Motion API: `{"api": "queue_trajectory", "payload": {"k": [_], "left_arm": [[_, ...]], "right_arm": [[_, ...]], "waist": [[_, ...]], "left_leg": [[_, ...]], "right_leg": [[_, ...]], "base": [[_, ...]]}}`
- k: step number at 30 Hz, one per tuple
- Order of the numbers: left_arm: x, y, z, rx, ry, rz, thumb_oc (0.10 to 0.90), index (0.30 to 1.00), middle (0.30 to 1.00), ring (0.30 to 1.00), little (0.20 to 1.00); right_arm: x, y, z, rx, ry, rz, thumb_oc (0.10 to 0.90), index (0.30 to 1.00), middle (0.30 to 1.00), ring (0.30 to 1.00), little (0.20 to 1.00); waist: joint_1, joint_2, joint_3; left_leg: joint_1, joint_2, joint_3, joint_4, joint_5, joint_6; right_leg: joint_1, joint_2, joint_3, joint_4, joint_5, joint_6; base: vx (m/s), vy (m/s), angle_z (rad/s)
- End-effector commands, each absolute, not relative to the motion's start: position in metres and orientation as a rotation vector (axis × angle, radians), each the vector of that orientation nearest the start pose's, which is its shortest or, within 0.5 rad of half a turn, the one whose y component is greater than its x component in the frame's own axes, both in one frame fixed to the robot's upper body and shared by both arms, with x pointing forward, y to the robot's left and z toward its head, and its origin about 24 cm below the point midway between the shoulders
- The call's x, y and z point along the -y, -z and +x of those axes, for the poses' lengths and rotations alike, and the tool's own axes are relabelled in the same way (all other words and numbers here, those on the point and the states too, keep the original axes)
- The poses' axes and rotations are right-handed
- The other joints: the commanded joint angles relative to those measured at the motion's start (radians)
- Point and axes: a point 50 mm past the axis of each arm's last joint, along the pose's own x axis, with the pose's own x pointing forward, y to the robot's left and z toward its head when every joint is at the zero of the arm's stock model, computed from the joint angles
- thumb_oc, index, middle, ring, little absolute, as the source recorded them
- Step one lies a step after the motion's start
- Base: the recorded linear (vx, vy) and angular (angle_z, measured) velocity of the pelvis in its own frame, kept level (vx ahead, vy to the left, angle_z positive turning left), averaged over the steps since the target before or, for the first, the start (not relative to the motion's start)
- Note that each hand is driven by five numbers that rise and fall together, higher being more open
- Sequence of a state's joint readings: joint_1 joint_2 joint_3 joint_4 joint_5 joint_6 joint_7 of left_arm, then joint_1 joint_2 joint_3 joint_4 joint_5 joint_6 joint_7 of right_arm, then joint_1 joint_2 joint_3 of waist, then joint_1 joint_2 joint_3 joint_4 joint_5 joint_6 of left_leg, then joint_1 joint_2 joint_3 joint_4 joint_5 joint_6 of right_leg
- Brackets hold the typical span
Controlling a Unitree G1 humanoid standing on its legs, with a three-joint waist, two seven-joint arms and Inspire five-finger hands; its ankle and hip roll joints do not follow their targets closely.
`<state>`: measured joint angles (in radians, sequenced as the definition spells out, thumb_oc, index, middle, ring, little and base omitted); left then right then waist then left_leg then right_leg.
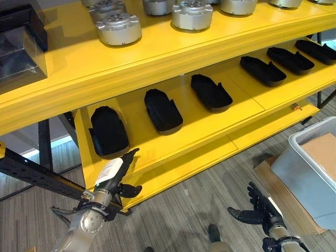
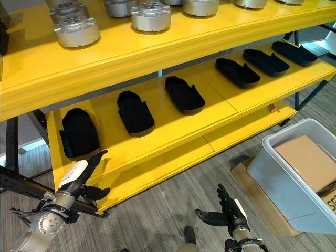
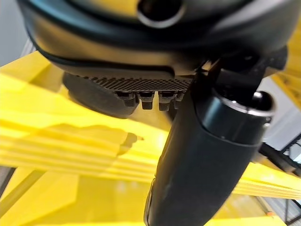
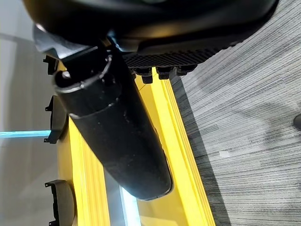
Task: Move parts from the plastic box to the shelf.
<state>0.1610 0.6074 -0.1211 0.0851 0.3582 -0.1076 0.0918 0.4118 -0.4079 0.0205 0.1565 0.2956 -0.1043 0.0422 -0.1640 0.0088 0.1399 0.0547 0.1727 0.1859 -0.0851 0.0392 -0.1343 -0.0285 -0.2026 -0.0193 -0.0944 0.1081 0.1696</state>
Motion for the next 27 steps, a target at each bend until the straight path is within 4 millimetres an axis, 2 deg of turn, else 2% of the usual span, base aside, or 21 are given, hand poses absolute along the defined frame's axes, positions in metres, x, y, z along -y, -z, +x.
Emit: {"api": "queue_trajectory", "payload": {"k": [1, 10, 18, 27], "left_arm": [[-0.254, -0.067, 0.247, 0.084, 0.002, 0.968, 0.9, 1.0, 1.0, 1.0, 1.0], [-0.261, -0.054, 0.265, 0.008, -0.046, 0.975, 0.9, 1.0, 1.0, 1.0, 1.0], [-0.267, -0.053, 0.284, -0.034, -0.091, 1.015, 0.9, 1.0, 1.0, 1.0, 1.0], [-0.276, -0.047, 0.291, -0.088, -0.101, 1.083, 0.9, 1.0, 1.0, 1.0, 1.0]], "right_arm": [[0.263, -0.003, 0.169, -0.204, 0.087, -0.162, 0.9, 1.0, 1.0, 1.0, 1.0], [0.26, 0.003, 0.172, -0.224, 0.083, -0.149, 0.9, 1.0, 1.0, 1.0, 1.0], [0.259, 0.007, 0.171, -0.245, 0.085, -0.141, 0.9, 1.0, 1.0, 1.0, 1.0], [0.257, 0.011, 0.168, -0.262, 0.079, -0.134, 0.9, 1.0, 1.0, 1.0, 1.0]], "waist": [[-0.019, -0.031, -0.02], [-0.028, -0.028, -0.026], [-0.039, -0.027, -0.036], [-0.046, -0.025, -0.038]], "left_leg": [[0.02, 0.031, -0.012, 0.028, -0.058, 0.027], [0.029, 0.03, -0.008, 0.021, -0.055, 0.024], [0.041, 0.031, -0.002, 0.014, -0.053, 0.021], [0.048, 0.031, 0.005, 0.011, -0.053, 0.019]], "right_leg": [[0.073, -0.034, -0.026, 0.034, -0.097, 0.007], [0.077, -0.034, -0.024, 0.034, -0.096, 0.008], [0.079, -0.032, -0.02, 0.034, -0.096, 0.011], [0.083, -0.033, -0.017, 0.033, -0.097, 0.012]], "base": [[0.0, 0.0, 0.0], [0.0, 0.0, 0.0], [0.0, 0.001, -0.03], [0.0, 0.0, 0.0]]}}
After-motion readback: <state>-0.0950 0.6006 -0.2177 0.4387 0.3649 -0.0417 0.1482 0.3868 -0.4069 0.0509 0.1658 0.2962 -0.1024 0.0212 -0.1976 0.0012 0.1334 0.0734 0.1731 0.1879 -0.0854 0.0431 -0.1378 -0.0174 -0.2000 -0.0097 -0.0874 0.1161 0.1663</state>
